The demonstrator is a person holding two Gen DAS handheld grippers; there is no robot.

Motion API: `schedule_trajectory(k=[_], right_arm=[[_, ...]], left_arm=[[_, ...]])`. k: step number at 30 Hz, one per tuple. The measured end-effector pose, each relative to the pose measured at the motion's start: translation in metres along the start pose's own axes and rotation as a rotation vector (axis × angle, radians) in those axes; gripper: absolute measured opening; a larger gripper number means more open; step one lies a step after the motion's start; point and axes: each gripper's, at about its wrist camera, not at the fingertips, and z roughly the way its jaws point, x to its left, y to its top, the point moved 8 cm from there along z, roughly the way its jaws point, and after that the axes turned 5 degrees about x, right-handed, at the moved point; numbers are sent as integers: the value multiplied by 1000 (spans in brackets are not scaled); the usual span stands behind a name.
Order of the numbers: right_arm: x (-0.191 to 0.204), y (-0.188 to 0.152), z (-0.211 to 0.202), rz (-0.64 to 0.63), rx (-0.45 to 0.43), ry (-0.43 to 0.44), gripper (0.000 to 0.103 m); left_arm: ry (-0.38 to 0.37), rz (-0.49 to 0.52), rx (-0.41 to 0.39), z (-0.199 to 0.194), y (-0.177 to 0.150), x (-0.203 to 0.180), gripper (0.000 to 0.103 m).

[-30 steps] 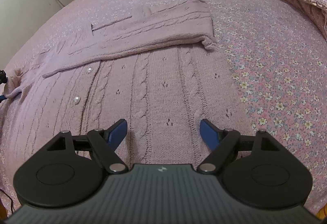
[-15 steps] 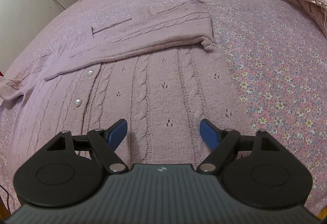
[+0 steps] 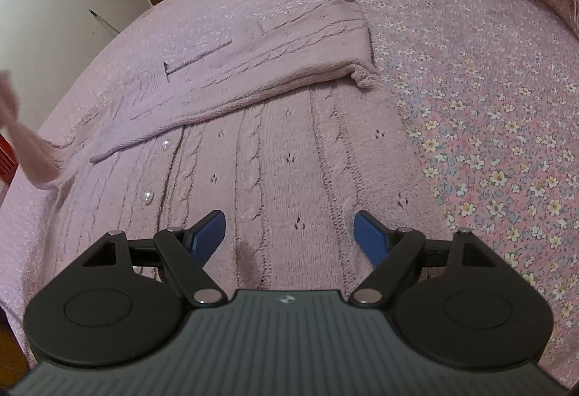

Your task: Fold small clothes

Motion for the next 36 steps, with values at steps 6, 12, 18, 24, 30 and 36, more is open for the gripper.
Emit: schedule_trajectory(k=[6, 12, 18, 24, 30, 36], right_arm=[[-5, 2, -8, 17, -10, 5, 83], [-8, 1, -11, 18, -20, 15, 83], [0, 14, -4, -5, -5, 40, 83], [34, 48, 9, -17, 11, 147, 84], [81, 86, 54, 24, 86, 282, 84], [121, 115, 102, -5, 121, 266, 83]], left_arm=[[-167, 37, 130, 43, -55, -109, 9], [-264, 92, 307, 78, -135, -178, 10], [-347, 160, 476, 89, -180, -198, 13], [-315, 176, 447, 58, -172, -160, 55], [-174, 180, 440, 40, -167, -102, 55], [-55, 156, 453, 33, -176, -48, 55]])
